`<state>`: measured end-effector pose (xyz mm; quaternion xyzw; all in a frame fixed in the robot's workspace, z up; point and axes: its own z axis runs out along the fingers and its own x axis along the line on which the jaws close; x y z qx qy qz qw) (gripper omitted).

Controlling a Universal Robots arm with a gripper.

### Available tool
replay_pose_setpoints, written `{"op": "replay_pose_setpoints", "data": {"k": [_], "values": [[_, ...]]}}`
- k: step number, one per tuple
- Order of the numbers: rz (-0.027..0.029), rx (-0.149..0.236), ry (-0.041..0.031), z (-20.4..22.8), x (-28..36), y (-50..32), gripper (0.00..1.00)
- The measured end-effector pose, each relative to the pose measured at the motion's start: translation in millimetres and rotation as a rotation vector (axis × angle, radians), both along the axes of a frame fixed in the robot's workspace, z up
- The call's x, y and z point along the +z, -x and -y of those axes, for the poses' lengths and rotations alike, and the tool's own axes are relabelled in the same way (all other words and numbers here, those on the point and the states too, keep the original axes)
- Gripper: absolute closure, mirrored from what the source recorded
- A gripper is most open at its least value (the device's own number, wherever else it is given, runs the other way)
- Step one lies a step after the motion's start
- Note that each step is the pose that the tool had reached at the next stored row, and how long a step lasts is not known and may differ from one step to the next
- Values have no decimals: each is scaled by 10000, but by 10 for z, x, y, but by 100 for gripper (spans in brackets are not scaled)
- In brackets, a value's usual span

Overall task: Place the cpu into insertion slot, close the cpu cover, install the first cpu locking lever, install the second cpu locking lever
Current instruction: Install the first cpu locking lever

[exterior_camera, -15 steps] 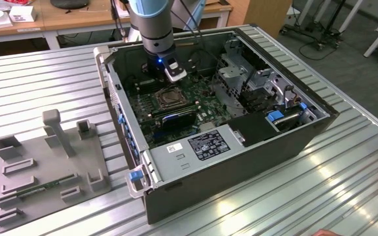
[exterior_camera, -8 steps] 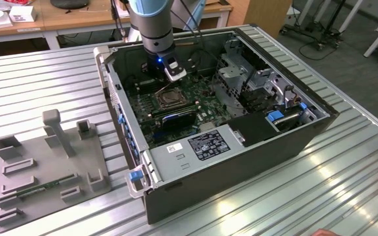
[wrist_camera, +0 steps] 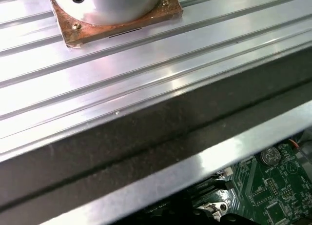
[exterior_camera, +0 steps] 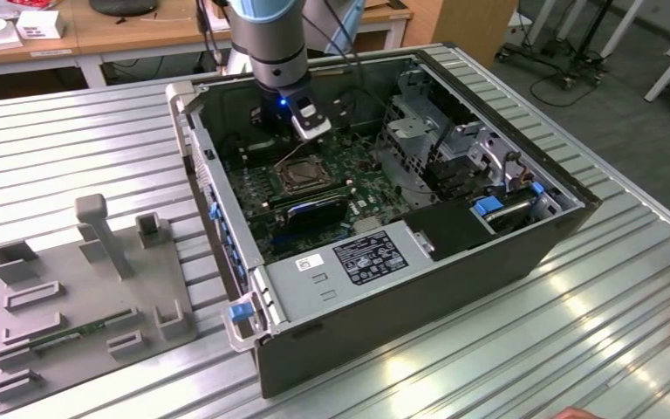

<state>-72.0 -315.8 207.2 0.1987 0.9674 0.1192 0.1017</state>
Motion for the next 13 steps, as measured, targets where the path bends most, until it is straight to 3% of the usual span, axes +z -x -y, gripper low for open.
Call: {"op": "replay_pose_setpoints", "data": {"k": [4,8,13], "values": [[0,-1,0,-3,69,1,90],[15,-1,0,-4,74,19,90],[110,0,-1,-6,45,98,90]]}}
